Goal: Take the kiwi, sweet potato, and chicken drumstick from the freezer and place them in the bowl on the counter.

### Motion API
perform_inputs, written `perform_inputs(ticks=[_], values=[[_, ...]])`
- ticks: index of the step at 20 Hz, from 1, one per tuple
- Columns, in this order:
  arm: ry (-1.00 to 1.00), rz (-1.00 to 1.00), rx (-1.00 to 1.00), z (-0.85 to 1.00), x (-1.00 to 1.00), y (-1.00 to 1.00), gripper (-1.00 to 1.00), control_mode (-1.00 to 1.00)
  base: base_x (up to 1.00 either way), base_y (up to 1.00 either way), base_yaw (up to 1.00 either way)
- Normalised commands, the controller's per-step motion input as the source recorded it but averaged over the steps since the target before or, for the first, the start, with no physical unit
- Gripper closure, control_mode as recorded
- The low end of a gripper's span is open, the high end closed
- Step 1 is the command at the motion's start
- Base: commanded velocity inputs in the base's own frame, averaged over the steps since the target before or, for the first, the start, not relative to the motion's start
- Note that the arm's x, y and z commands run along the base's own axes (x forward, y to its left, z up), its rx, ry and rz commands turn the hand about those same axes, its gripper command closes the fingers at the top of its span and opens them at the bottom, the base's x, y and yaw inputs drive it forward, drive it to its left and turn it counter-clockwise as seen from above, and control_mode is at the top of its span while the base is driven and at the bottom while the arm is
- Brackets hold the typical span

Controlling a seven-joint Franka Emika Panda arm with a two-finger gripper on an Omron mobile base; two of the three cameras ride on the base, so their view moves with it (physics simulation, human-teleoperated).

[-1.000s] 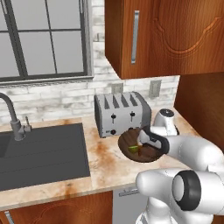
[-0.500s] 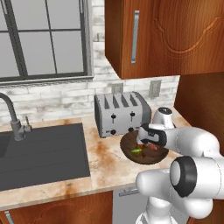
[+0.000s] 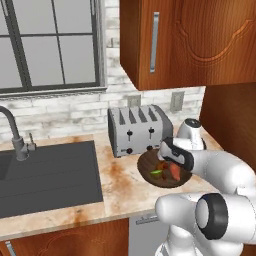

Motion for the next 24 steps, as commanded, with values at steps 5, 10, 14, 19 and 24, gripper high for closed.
perform_inputs(ticks=[5,10,14,19,24], values=[[-0.08,0.00,-0.01,0.85,-0.42,0.06,-1.00,-1.00,0.00,0.00,0.00],[-0.07,0.00,-0.03,0.75,-0.79,0.31,-1.00,-1.00,0.00,0.00,0.00],[-0.07,0.00,-0.04,0.71,-0.80,0.57,-1.00,-1.00,0.00,0.00,0.00],[-0.03,0.00,-0.02,0.83,-0.50,0.30,-1.00,-1.00,0.00,0.00,0.00],[-0.01,0.00,0.00,0.87,-0.48,0.00,-1.00,-1.00,0.00,0.00,0.00]])
